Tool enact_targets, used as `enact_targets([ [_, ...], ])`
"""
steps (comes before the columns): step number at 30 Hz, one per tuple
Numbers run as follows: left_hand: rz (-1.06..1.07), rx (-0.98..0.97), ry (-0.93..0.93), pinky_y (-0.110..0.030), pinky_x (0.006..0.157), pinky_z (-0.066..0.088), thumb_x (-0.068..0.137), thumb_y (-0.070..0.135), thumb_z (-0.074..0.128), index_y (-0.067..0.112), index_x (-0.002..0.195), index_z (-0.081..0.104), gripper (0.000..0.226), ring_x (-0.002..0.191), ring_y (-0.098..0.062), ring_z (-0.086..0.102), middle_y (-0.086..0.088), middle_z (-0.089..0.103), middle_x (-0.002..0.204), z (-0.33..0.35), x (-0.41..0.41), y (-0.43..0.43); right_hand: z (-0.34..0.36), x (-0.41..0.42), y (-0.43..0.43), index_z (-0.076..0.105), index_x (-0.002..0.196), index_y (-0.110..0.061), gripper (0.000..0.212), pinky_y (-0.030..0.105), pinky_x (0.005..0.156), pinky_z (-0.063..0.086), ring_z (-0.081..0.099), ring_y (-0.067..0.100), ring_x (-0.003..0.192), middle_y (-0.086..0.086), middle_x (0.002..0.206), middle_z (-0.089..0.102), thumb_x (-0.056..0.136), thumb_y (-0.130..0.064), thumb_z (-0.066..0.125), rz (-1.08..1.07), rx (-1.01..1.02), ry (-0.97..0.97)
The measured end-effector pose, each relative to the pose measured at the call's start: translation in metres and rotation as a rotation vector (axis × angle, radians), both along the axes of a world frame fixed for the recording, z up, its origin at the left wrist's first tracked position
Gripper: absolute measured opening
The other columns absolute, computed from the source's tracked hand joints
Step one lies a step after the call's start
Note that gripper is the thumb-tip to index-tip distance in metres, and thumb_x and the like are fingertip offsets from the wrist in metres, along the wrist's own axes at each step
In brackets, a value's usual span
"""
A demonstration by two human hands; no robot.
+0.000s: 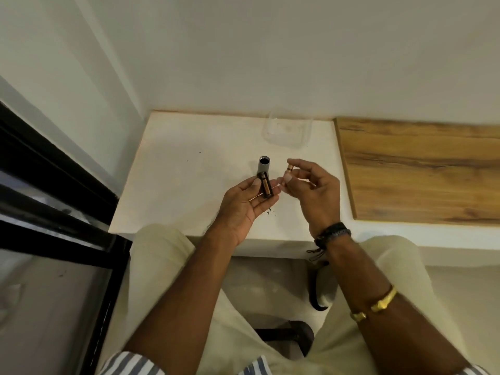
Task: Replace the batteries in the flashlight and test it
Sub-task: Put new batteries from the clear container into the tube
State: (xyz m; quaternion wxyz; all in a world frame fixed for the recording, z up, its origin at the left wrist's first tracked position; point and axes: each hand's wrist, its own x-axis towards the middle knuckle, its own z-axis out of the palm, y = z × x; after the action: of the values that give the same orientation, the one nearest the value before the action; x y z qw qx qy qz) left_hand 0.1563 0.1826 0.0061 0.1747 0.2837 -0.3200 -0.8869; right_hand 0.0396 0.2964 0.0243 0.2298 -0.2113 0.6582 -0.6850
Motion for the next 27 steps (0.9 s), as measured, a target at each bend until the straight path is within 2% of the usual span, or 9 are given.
enact_targets([
  [4,-0.087,-0.059,-0.028,-0.039,0.094,0.057,0.101,0.01,0.053,-0.005,0.128,0.056,0.031,0.115,-0.033,0.066,-0.023,0.067,0.123,0.003,0.002,0.014,-0.001,0.016,0.02,0.075,0.114,-0.011,0.028,0.054,0.083,0.062,0.076,0.031,0.095,0.014,0.099,0.077,0.088,0.0,0.074,-0.022,0.018,0.058],
  [8,-0.124,-0.07,-0.041,-0.039,0.092,0.058,0.099,0.009,0.056,-0.007,0.127,0.058,0.032,0.113,-0.034,0.067,-0.024,0.067,0.123,0.002,0.005,0.023,0.002,0.024,0.027,0.075,0.114,-0.01,0.028,0.051,0.082,0.063,0.077,0.027,0.089,0.011,0.094,0.079,0.088,-0.001,0.075,-0.049,0.017,0.092],
  [14,-0.11,-0.076,-0.081,-0.042,0.094,0.057,0.099,0.012,0.058,-0.005,0.127,0.059,0.033,0.112,-0.033,0.068,-0.022,0.069,0.12,-0.005,0.007,0.028,-0.002,0.026,0.029,0.074,0.108,-0.015,0.023,0.036,0.079,0.064,0.077,0.014,0.083,0.003,0.09,0.079,0.087,-0.008,0.077,-0.059,0.109,0.238],
  [18,-0.091,-0.069,-0.101,-0.042,0.094,0.057,0.097,0.013,0.061,-0.005,0.127,0.059,0.035,0.11,-0.031,0.069,-0.02,0.071,0.119,-0.008,0.005,0.028,-0.006,0.026,0.029,0.073,0.101,-0.012,0.017,0.02,0.075,0.061,0.075,0.006,0.082,0.001,0.091,0.076,0.086,-0.01,0.08,-0.078,0.115,0.347],
  [23,-0.039,-0.043,-0.134,-0.037,0.085,0.06,0.095,0.01,0.063,-0.004,0.124,0.061,0.032,0.108,-0.032,0.07,-0.02,0.072,0.115,-0.012,0.005,0.029,-0.012,0.027,0.028,0.076,0.09,-0.007,0.005,0.011,0.07,0.055,0.068,-0.006,0.075,-0.02,0.078,0.068,0.086,-0.009,0.078,-0.066,0.191,0.558],
  [25,-0.014,-0.037,-0.14,-0.035,0.083,0.061,0.095,0.009,0.063,-0.004,0.121,0.063,0.029,0.106,-0.031,0.071,-0.02,0.073,0.113,-0.014,0.004,0.029,-0.013,0.027,0.028,0.077,0.088,-0.006,0.002,0.005,0.07,0.049,0.065,-0.012,0.075,-0.02,0.077,0.067,0.087,-0.007,0.078,-0.044,0.199,0.634],
  [27,0.017,-0.031,-0.143,-0.035,0.082,0.061,0.095,0.009,0.062,-0.004,0.118,0.064,0.026,0.103,-0.03,0.072,-0.02,0.073,0.11,-0.014,0.003,0.028,-0.012,0.026,0.029,0.077,0.088,-0.006,0.002,0.003,0.071,0.048,0.064,-0.013,0.077,-0.011,0.079,0.071,0.087,-0.006,0.077,-0.011,0.187,0.688],
])
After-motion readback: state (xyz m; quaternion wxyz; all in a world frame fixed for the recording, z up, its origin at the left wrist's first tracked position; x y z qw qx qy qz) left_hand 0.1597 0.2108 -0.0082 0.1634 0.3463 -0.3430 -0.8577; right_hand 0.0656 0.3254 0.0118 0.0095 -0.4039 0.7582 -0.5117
